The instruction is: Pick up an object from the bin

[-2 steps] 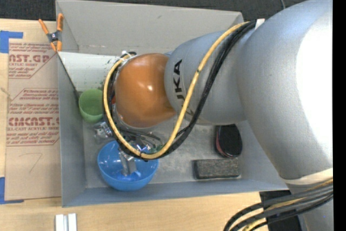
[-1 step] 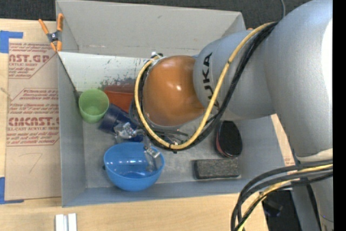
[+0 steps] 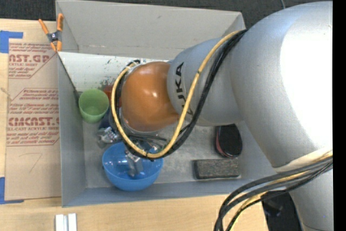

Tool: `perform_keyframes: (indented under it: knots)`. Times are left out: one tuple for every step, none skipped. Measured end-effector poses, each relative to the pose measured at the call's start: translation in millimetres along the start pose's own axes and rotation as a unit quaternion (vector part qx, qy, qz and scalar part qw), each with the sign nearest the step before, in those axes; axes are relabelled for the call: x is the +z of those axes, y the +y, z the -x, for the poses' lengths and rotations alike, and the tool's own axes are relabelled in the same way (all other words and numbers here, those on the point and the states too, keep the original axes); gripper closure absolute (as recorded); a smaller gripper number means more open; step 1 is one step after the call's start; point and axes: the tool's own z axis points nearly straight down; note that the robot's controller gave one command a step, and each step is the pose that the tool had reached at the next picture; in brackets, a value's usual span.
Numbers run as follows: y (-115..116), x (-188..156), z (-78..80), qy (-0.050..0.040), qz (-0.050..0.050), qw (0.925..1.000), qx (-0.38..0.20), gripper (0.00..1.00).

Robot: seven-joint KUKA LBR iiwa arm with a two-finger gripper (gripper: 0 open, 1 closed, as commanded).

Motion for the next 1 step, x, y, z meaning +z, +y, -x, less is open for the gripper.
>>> perform_keyframes:
  knots:
    - [-39.9,8.5,56.4,-0.0003,-0.002,1.0,-0.003,1.0]
